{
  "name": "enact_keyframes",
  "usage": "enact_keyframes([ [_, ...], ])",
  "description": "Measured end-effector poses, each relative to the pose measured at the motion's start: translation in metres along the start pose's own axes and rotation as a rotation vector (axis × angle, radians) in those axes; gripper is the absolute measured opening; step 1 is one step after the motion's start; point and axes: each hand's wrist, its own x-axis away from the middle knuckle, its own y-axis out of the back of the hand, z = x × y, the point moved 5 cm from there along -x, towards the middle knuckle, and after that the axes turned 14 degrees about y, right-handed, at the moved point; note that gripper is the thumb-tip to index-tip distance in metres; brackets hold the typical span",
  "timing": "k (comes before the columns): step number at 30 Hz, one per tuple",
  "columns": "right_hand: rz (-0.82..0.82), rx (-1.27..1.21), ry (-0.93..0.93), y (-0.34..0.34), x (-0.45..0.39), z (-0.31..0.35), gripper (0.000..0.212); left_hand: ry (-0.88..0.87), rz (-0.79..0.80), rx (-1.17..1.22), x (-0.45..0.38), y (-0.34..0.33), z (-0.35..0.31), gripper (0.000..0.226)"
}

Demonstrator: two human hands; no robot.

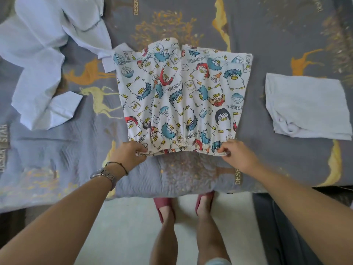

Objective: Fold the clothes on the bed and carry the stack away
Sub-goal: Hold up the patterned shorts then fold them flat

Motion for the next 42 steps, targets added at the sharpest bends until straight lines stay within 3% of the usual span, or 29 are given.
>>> enact_keyframes([
  [5, 0.058, -0.016, -0.007, -0.017, 0.007, -0.004, 0.020, 0.019, 0.093, -0.198, 0.007, -0.008, -0.001, 0.026],
  [10, 0.185, -0.182, 0.019, -0.013, 0.007, -0.011, 0.027, 0.097, 0.291, -0.452, -0.003, -0.003, -0.020, 0.035],
  [12, 0.112, -0.231, 0.009, 0.008, -0.004, -0.019, 0.021, 0.120, 0.220, -0.514, -0.011, 0.008, -0.041, 0.051],
  [14, 0.003, -0.275, -0.032, 0.036, -0.021, -0.031, 0.019, 0.100, 0.134, -0.451, -0.016, 0.012, -0.069, 0.051],
  [19, -0.264, -0.371, -0.123, 0.113, -0.077, -0.070, 0.028, -0.026, -0.028, -0.104, -0.006, -0.008, -0.157, 0.027],
  [23, -0.373, -0.442, -0.221, 0.146, -0.121, -0.100, 0.038, -0.079, 0.045, 0.021, 0.009, -0.069, -0.213, 0.020],
  [29, -0.348, -0.447, -0.299, 0.153, -0.166, -0.140, 0.044, -0.055, 0.142, 0.017, 0.018, -0.129, -0.232, 0.018],
  [38, -0.395, -0.524, -0.341, 0.143, -0.188, -0.165, 0.040, 0.008, 0.197, -0.074, 0.014, -0.143, -0.229, 0.052],
  [42, -0.423, -0.514, -0.381, 0.150, -0.189, -0.171, 0.039, 0.036, 0.185, -0.051, 0.016, -0.144, -0.231, 0.046],
])
